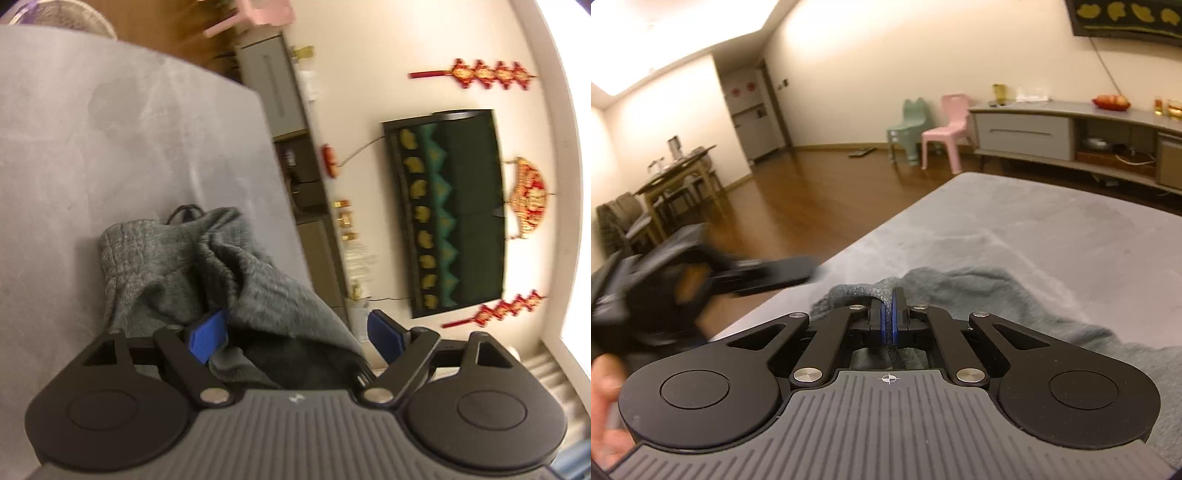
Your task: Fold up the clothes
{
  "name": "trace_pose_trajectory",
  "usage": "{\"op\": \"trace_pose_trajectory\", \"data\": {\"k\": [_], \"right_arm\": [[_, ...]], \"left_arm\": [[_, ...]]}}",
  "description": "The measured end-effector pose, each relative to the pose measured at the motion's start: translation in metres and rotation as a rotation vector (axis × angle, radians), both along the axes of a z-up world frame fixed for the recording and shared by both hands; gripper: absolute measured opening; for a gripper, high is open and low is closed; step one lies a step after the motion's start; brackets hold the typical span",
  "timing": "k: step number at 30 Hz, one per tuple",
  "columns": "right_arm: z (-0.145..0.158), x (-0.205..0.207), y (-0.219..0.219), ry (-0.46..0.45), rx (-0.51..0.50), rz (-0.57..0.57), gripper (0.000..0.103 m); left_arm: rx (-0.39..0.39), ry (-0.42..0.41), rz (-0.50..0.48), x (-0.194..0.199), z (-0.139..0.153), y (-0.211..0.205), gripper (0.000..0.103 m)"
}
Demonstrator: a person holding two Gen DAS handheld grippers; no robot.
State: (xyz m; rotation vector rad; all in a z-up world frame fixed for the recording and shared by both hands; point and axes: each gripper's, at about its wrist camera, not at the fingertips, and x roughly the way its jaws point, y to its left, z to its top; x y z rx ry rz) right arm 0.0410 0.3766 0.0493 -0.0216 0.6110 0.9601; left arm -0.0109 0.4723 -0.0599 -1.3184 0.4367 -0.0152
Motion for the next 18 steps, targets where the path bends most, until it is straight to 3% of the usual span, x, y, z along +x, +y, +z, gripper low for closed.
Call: {"op": "trace_pose_trajectory", "data": {"k": [2, 3, 4, 6, 8, 10, 12, 15, 18], "right_arm": [[0.001, -0.009, -0.001, -0.012, -0.002, 0.024, 0.0], [0.001, -0.015, -0.002, -0.015, -0.011, 0.048, 0.0], [0.001, -0.02, -0.002, -0.017, -0.02, 0.073, 0.001], [-0.003, -0.026, 0.001, 0.02, -0.069, 0.183, 0.01], [0.001, -0.027, 0.0, 0.013, -0.101, 0.286, 0.029], [0.019, -0.018, -0.011, -0.013, -0.064, 0.308, 0.047], [0.038, 0.002, -0.009, -0.011, -0.039, 0.267, 0.051], [0.042, 0.032, 0.03, -0.058, -0.186, 0.223, 0.06], [0.013, 0.067, 0.086, -0.076, -0.397, 0.267, 0.074]], "left_arm": [[0.041, 0.027, 0.033, 0.006, -0.002, 0.002, 0.073], [0.064, 0.046, 0.044, 0.005, -0.003, 0.002, 0.048], [0.087, 0.07, 0.058, 0.002, -0.004, 0.002, 0.035], [0.125, 0.158, 0.108, -0.013, -0.009, -0.001, 0.033], [0.134, 0.167, 0.1, -0.019, -0.01, -0.001, 0.033], [0.143, 0.174, 0.091, -0.023, -0.012, 0.0, 0.032], [0.162, 0.153, 0.073, -0.022, -0.008, -0.002, 0.032], [0.233, 0.121, 0.046, -0.021, 0.002, -0.012, 0.031], [0.314, 0.11, 0.029, -0.022, 0.01, -0.022, 0.031]]}}
